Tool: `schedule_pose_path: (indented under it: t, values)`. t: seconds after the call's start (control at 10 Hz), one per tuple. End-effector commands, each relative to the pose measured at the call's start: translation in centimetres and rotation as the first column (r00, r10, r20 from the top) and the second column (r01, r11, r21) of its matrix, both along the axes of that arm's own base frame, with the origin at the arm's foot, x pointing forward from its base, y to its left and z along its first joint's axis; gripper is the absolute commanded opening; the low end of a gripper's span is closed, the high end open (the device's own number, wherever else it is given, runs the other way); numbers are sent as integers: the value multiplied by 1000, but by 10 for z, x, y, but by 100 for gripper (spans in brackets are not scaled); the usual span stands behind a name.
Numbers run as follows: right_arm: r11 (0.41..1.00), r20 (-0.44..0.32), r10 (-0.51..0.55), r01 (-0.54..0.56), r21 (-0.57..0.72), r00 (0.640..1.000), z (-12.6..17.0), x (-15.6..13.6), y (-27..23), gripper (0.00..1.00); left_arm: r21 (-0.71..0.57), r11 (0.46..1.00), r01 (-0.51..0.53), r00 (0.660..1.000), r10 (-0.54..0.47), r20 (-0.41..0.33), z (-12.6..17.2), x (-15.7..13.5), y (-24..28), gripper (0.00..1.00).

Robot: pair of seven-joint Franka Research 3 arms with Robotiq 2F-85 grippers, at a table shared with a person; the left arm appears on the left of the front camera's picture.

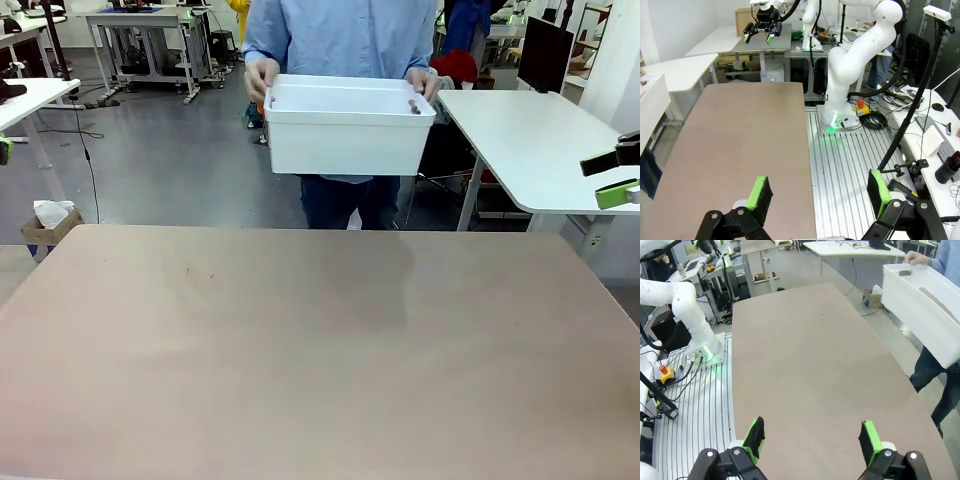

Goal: Stack the cups and store them in the basket.
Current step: Place the stack of Reusable plastic cups into the Pantry Basket.

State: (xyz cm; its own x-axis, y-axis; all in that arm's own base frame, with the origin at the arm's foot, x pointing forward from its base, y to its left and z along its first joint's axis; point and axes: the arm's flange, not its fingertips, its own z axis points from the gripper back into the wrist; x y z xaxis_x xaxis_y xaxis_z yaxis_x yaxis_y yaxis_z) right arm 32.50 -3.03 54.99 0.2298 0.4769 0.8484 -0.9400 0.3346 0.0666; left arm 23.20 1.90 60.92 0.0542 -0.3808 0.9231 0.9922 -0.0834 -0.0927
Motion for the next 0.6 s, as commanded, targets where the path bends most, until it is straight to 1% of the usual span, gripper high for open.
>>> schedule_pose_path:
  t: [0.0, 0.5]
  values:
    - [1000, 3, 1, -1, 16, 1000, 2, 2, 0, 100, -17, 1000, 8, 1000, -8, 9, 2, 0, -2, 100]
    - [1000, 3, 1, -1, 16, 1000, 2, 2, 0, 100, -17, 1000, 8, 1000, -8, 9, 2, 0, -2, 100]
